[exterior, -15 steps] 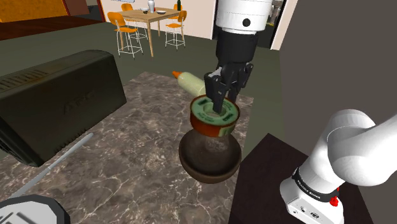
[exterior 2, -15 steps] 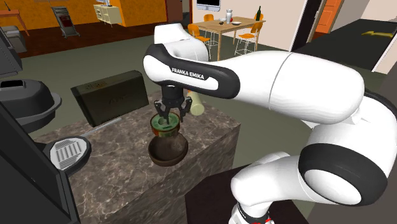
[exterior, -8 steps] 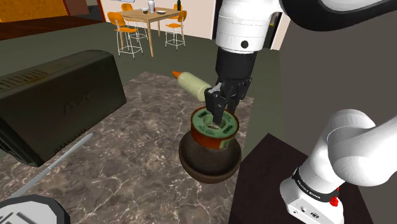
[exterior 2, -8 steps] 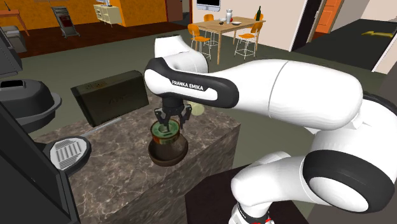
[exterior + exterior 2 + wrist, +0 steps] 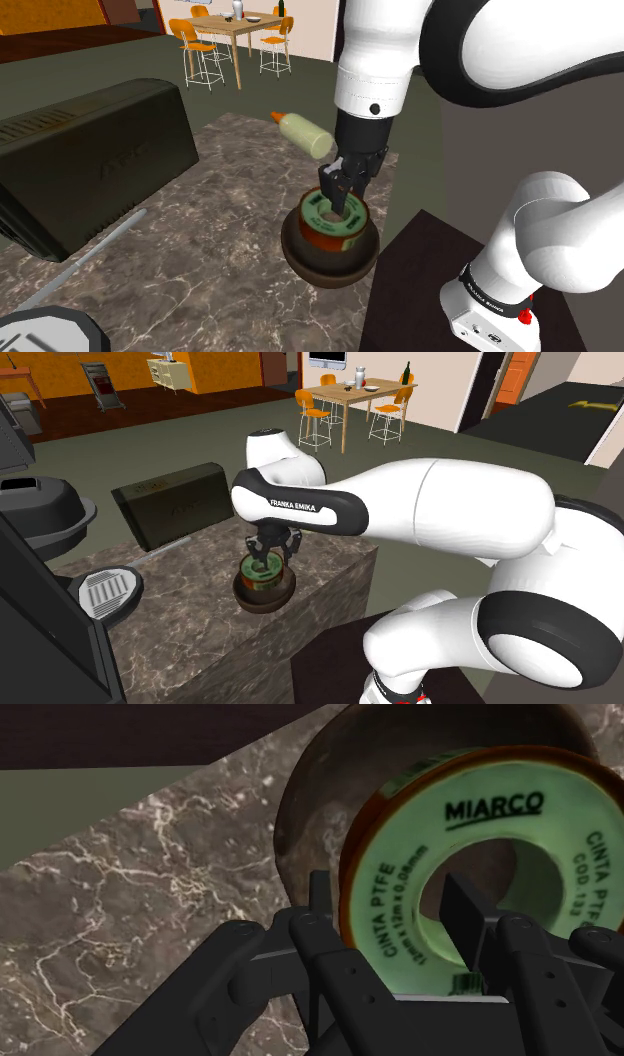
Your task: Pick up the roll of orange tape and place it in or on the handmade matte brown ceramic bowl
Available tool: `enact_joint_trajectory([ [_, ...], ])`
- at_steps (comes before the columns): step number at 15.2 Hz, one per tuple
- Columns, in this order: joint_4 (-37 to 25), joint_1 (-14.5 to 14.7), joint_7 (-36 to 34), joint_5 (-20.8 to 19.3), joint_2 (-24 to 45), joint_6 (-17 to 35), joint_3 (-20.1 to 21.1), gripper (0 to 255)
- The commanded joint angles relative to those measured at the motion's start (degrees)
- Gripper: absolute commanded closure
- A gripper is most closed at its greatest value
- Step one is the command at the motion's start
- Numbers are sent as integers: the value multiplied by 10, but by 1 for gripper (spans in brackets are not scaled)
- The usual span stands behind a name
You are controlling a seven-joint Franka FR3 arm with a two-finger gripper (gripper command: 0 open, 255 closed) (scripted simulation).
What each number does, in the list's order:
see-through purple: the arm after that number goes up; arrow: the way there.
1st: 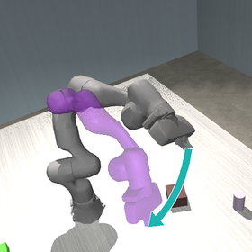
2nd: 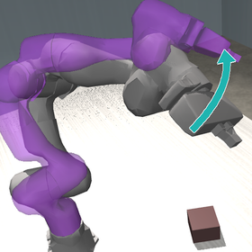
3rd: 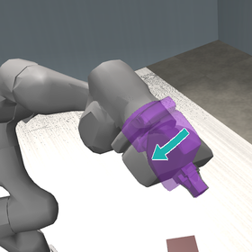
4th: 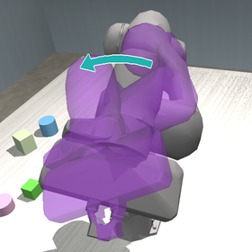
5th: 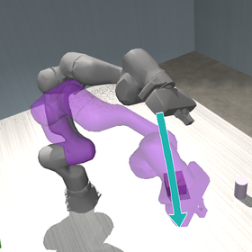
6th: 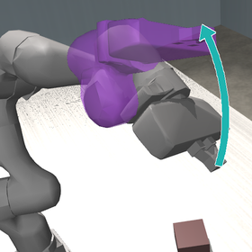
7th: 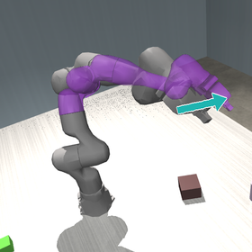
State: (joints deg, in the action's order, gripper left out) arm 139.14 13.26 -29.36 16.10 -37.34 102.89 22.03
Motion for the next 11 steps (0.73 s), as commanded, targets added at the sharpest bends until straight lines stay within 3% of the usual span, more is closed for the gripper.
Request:
enact_joint_trajectory([
  [1, 20, 1, 2, 4, 1, 22, 4, 255],
  [9, 20, 1, 2, 4, 1, 22, 4, 255],
  [10, 20, 1, 2, 4, 1, 22, 4, 0],
  [11, 20, 1, 2, 4, 1, 22, 4, 0],
])
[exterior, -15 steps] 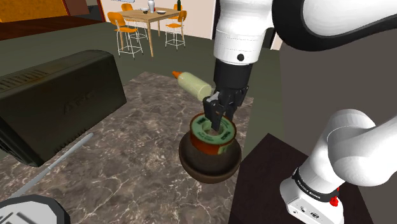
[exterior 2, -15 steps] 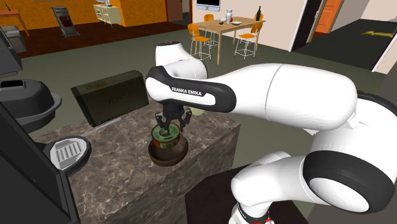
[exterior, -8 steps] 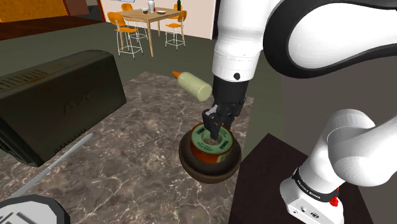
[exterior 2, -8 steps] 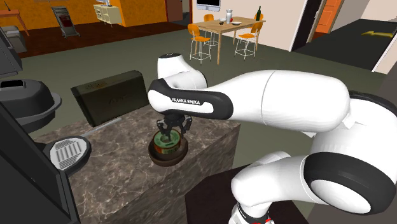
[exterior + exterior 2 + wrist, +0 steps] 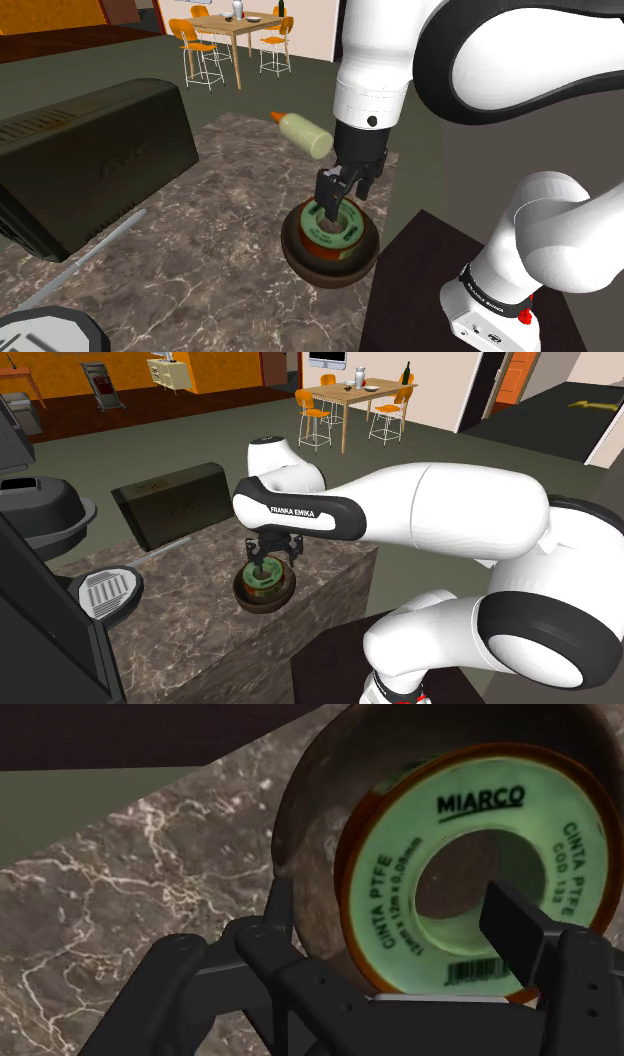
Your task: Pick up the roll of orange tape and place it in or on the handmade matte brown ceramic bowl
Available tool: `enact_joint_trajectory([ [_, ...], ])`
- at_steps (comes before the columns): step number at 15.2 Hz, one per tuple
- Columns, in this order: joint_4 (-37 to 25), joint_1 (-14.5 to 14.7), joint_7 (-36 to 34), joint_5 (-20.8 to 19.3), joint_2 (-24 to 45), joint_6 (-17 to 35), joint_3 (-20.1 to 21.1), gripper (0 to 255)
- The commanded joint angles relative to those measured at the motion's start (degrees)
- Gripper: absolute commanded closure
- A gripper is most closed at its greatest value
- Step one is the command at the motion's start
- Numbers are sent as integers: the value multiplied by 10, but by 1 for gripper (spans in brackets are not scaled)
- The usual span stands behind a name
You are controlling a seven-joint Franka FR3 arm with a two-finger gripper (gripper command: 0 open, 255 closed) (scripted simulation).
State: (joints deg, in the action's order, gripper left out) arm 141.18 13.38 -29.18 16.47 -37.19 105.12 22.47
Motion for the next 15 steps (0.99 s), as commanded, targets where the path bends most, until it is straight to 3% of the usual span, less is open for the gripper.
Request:
enact_joint_trajectory([
  [1, 0, 0, 0, 0, 0, 0, 0, 0],
  [4, 0, 0, 0, 0, 0, 0, 0, 0],
  [8, -70, -6, -3, -13, -1, -72, -16, 0],
  [15, -70, -6, -3, -13, -1, -72, -16, 0],
])
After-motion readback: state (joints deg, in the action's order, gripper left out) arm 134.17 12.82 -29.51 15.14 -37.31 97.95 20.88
